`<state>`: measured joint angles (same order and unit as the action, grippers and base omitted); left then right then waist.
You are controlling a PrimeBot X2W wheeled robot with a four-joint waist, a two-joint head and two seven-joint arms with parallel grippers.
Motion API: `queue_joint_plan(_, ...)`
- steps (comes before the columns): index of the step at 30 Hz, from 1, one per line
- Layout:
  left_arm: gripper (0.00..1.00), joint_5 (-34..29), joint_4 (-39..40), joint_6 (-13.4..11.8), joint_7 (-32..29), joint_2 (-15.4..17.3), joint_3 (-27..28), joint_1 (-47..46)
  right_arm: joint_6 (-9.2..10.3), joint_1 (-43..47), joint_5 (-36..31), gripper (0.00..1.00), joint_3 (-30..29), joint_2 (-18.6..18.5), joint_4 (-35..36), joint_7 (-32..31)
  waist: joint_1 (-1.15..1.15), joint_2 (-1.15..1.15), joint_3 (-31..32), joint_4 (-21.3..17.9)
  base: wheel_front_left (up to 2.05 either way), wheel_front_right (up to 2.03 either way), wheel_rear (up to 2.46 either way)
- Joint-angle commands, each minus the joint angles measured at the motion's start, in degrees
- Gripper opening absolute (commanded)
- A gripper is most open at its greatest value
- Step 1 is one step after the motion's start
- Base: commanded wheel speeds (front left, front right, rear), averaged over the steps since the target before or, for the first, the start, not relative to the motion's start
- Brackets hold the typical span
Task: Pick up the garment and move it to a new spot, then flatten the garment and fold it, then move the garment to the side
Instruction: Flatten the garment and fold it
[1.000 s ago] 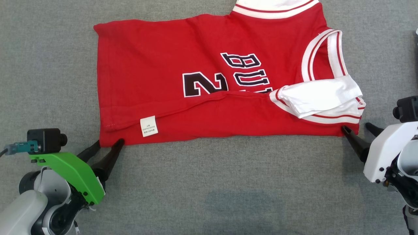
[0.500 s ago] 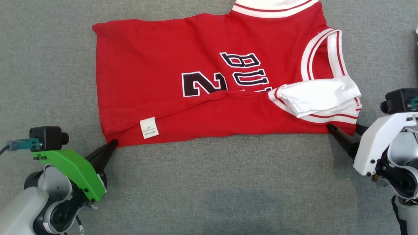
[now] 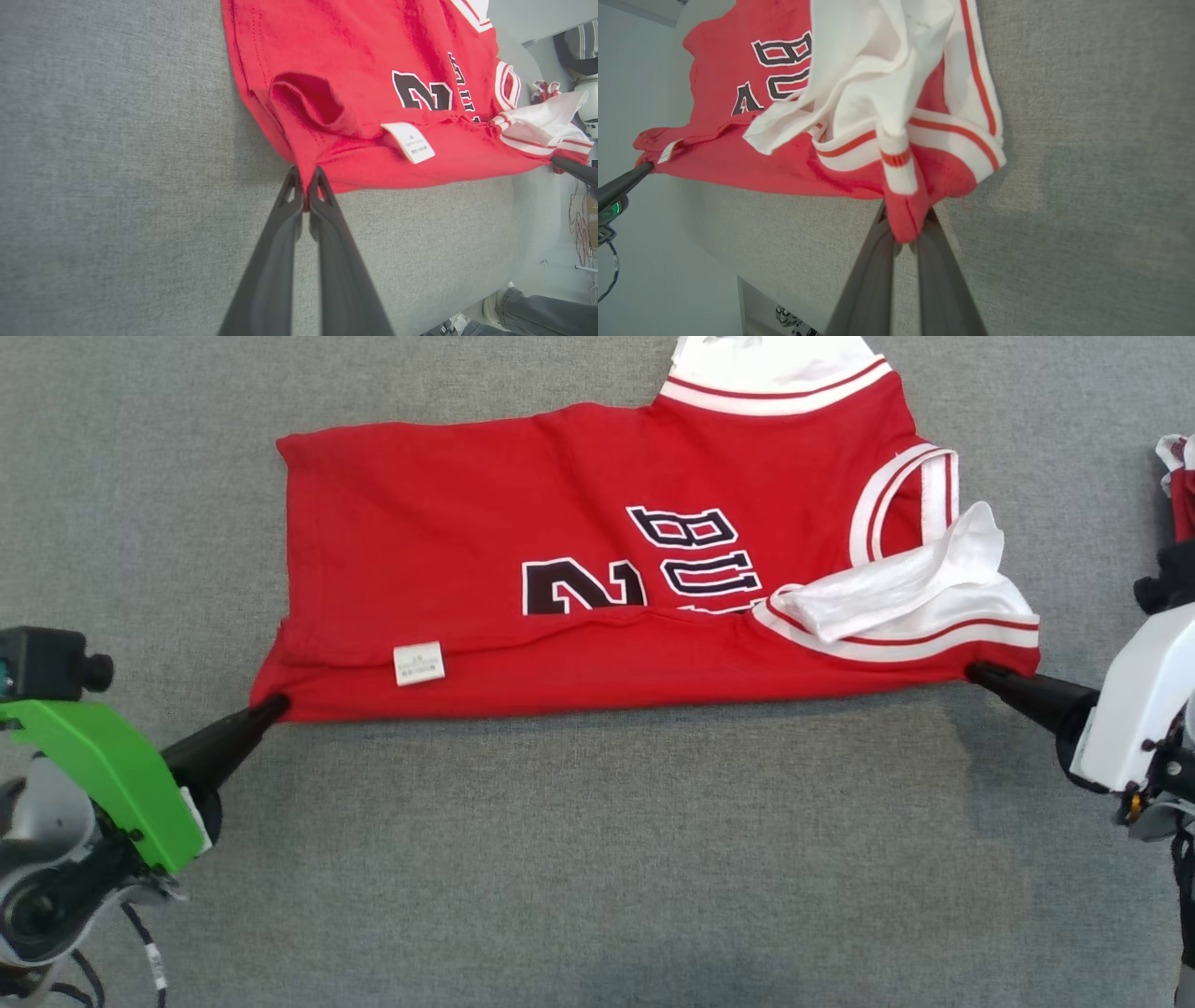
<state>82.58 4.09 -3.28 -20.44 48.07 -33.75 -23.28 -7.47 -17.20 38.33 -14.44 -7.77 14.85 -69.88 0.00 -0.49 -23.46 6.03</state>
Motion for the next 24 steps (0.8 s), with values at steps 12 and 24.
queue_joint_plan(12,0.00,9.81,7.49,-1.24,-5.36,8.69,6.55,1.62,-0.04,-4.69,1.27,0.00,-9.21,3.98,3.79,-15.50,0.00,0.49,2.03,-1.64,0.00,0.00,0.00)
queue_joint_plan(24,0.00,5.86,8.98,-1.13,6.29,6.10,3.45,17.64,-0.04,13.94,0.31,0.00,-10.93,3.53,7.87,-12.03,0.00,0.49,2.41,-1.60,0.00,0.00,0.00)
